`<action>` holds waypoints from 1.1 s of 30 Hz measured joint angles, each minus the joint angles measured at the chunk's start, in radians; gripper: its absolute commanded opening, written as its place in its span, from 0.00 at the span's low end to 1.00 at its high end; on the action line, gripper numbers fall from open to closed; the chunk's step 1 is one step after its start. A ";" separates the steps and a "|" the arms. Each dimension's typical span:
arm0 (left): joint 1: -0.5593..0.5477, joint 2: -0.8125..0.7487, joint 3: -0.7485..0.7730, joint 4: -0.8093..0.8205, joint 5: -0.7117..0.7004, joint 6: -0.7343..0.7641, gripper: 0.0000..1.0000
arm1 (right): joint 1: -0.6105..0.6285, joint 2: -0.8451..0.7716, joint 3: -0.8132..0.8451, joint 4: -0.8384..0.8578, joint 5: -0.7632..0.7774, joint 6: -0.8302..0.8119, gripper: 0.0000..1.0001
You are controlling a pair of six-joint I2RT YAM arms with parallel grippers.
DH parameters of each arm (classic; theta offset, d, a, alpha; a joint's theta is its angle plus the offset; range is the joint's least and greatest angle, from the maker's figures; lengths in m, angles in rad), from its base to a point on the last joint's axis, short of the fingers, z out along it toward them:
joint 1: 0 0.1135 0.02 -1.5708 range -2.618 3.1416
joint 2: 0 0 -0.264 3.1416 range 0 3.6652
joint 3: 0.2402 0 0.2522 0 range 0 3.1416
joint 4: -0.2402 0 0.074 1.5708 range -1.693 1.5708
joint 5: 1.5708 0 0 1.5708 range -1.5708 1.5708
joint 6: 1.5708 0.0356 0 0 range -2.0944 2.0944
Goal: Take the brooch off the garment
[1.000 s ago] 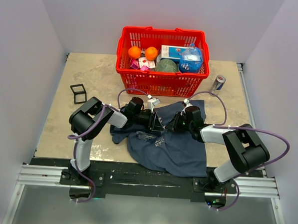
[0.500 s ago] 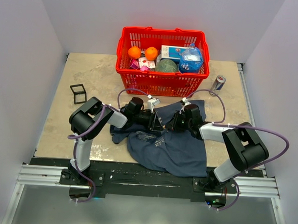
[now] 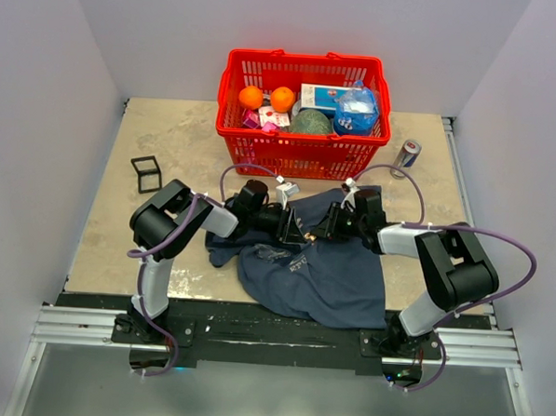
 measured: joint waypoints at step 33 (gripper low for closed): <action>0.005 0.007 0.005 -0.001 0.019 0.016 0.36 | -0.058 0.048 -0.035 0.060 -0.195 -0.034 0.00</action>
